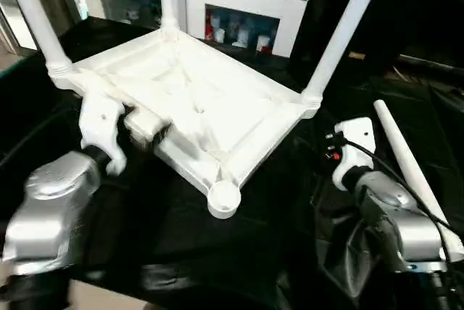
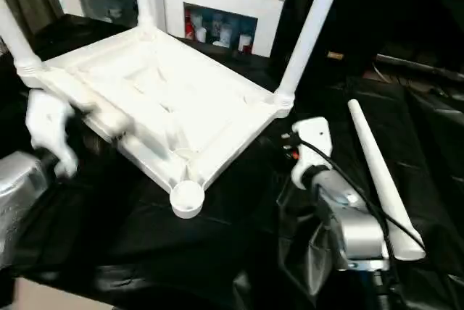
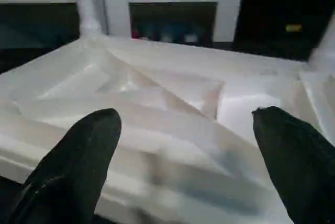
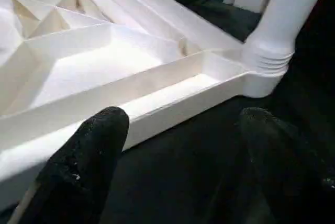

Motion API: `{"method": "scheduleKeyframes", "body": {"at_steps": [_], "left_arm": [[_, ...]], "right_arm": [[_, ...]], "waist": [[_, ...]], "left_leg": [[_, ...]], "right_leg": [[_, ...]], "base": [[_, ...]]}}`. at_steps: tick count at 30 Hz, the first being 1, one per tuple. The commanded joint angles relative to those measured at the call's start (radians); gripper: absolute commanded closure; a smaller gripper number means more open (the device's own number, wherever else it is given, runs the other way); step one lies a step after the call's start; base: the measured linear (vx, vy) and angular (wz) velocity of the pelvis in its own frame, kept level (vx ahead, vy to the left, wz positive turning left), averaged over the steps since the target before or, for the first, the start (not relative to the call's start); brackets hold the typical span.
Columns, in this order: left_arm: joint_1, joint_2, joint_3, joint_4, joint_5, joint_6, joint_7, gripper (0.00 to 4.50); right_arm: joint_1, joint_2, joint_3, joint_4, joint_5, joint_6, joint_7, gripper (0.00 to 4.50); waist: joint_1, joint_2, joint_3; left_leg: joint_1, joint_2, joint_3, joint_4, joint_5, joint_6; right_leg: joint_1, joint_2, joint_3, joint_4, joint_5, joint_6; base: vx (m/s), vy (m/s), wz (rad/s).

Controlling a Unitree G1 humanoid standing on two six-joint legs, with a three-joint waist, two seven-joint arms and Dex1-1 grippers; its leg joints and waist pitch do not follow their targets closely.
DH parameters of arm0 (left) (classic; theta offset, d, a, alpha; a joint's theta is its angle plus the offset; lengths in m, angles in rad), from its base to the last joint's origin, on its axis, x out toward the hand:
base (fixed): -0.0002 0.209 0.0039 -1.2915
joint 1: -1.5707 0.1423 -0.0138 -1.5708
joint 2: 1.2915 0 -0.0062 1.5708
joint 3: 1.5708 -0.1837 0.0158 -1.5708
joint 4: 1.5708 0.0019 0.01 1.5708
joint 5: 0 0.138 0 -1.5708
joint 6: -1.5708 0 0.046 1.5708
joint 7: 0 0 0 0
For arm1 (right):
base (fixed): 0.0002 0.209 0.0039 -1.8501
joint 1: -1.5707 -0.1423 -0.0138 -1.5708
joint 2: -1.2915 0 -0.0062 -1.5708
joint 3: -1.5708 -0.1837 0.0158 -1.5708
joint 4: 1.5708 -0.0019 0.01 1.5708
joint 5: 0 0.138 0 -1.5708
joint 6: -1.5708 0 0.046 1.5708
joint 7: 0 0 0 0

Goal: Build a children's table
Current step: Rotate table base, then pick table leg

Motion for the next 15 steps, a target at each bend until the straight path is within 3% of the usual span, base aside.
{"method": "scheduleKeyframes", "body": {"at_steps": [1,2,3,4,5,6,7,8,9,10,11,12,13,14,15], "left_arm": [[0.003,-0.02,-0.074,0.024,0.055,-0.008,0.058,0.03],[0.01,-0.021,-0.099,0.031,0.078,-0.026,0.061,0.03],[0.01,-0.021,-0.099,0.031,0.078,-0.026,0.061,0.03],[0.019,-0.029,-0.124,0.043,0.102,-0.052,0.073,0.03],[0.023,-0.046,-0.144,0.066,0.132,-0.07,0.11,0.03],[0.021,-0.049,-0.148,0.073,0.142,-0.073,0.124,0.03],[0.019,-0.051,-0.143,0.077,0.141,-0.067,0.131,0.03],[0.017,-0.059,-0.126,0.08,0.127,-0.049,0.14,0.03],[0.016,-0.059,-0.124,0.081,0.128,-0.049,0.143,0.03],[0.011,-0.046,-0.112,0.089,0.132,-0.049,0.153,0.03],[0.01,-0.044,-0.111,0.089,0.133,-0.05,0.153,0.03],[0.004,-0.028,-0.106,0.095,0.134,-0.054,0.149,0.03],[-0.001,-0.017,-0.101,0.097,0.133,-0.053,0.145,0.01],[-0.004,-0.009,-0.099,0.097,0.133,-0.055,0.141,0.01],[-0.016,0.013,-0.097,0.094,0.124,-0.062,0.116,0.0]], "right_arm": [[-0.008,0.005,-0.014,-0.015,0.016,0.024,-0.024,0.71],[-0.01,0.007,-0.012,-0.015,0.015,0.028,-0.027,0.71],[-0.01,0.007,-0.012,-0.015,0.015,0.028,-0.027,0.71],[-0.013,0.009,-0.01,-0.016,0.011,0.032,-0.031,0.71],[-0.02,0.016,-0.015,-0.013,0.006,0.035,-0.044,0.71],[-0.024,0.019,-0.019,-0.01,0.005,0.034,-0.051,0.71],[-0.028,0.02,-0.023,-0.008,0.003,0.036,-0.059,0.71],[-0.034,0.021,-0.027,-0.005,-0.002,0.048,-0.071,0.71],[-0.036,0.021,-0.028,-0.005,-0.003,0.053,-0.073,0.71],[-0.057,0.011,-0.028,0.005,-0.018,0.098,-0.094,0.71],[-0.059,0.009,-0.028,0.006,-0.019,0.101,-0.095,0.71],[-0.081,-0.003,-0.027,0.021,-0.024,0.133,-0.101,0.71],[-0.101,-0.008,-0.042,0.04,0.015,0.16,-0.068,0.53],[-0.114,-0.013,-0.05,0.053,0.035,0.171,-0.051,0.53],[-0.15,-0.033,-0.067,0.089,0.043,0.17,-0.041,0.42]], "waist": [[-0.009,0.021,-0.055],[-0.014,0.033,-0.061],[-0.017,0.038,-0.059],[-0.019,0.049,-0.067],[-0.016,0.052,-0.075],[-0.022,0.037,-0.089],[-0.016,0.021,-0.093],[-0.016,-0.027,-0.095],[-0.009,-0.053,-0.115],[0.015,-0.055,-0.105],[0.008,-0.05,-0.09],[0.006,-0.044,-0.081],[-0.001,0.009,-0.067],[0.001,0.043,-0.072],[-0.048,0.061,-0.063]], "left_leg": [[0.068,0.027,0.021,-0.041,-0.267,-0.115],[0.101,0.05,0.013,-0.049,-0.269,-0.131],[0.115,0.083,0.006,-0.065,-0.248,-0.113],[0.123,0.17,-0.01,-0.099,-0.18,-0.067],[0.1,0.255,-0.021,-0.14,-0.065,-0.017],[0.11,0.281,-0.018,-0.125,0.053,0.059],[0.108,0.226,0.019,-0.075,0.048,0.16],[0.015,0.09,0.036,-0.035,-0.084,0.199],[-0.065,-0.081,0.071,0.116,-0.24,0.226],[-0.057,-0.104,0.024,0.2,-0.252,0.183],[-0.098,-0.106,-0.011,0.181,-0.181,0.117],[-0.091,-0.107,-0.022,0.159,-0.156,0.108],[-0.063,-0.046,-0.075,0.058,-0.101,0.189],[-0.036,0.022,-0.11,0.016,-0.1,0.233],[-0.031,0.248,-0.247,-0.067,-0.14,0.377]], "right_leg": [[-0.02,0.02,0.054,-0.108,-0.293,-0.087],[-0.041,0.061,0.035,-0.101,-0.236,-0.069],[-0.054,0.061,0.017,-0.095,-0.194,-0.08],[-0.067,0.026,-0.009,-0.049,-0.113,-0.109],[-0.063,-0.013,-0.037,0.023,-0.022,-0.121],[-0.077,-0.037,-0.052,0.063,0.06,-0.147],[-0.085,-0.042,-0.042,0.052,0.14,-0.209],[-0.006,-0.052,-0.026,0.016,0.2,-0.277],[0.068,-0.035,0.026,-0.063,0.204,-0.263],[0.043,-0.094,0.006,-0.102,0.024,-0.142],[0.08,-0.114,0.008,-0.09,-0.024,0.035],[0.081,-0.117,0.007,-0.107,-0.047,0.149],[0.092,-0.126,-0.011,-0.165,-0.21,0.373],[0.096,-0.132,-0.035,-0.178,-0.225,0.358],[0.066,-0.137,-0.031,0.08,-0.131,0.166]], "base": [[-0.059,-0.016,-0.28],[-0.038,-0.05,-0.44],[-0.038,-0.05,-0.44],[-0.001,-0.06,-0.43],[-0.004,-0.098,-0.48],[-0.004,-0.098,-0.48],[-0.001,-0.194,-0.54],[-0.031,-0.211,-0.5],[-0.031,-0.211,-0.5],[-0.039,-0.191,-0.23],[-0.032,-0.185,-0.06],[-0.032,-0.185,-0.06],[-0.071,-0.14,-0.06],[-0.092,-0.117,-0.27],[-0.092,-0.117,-0.27]]}}
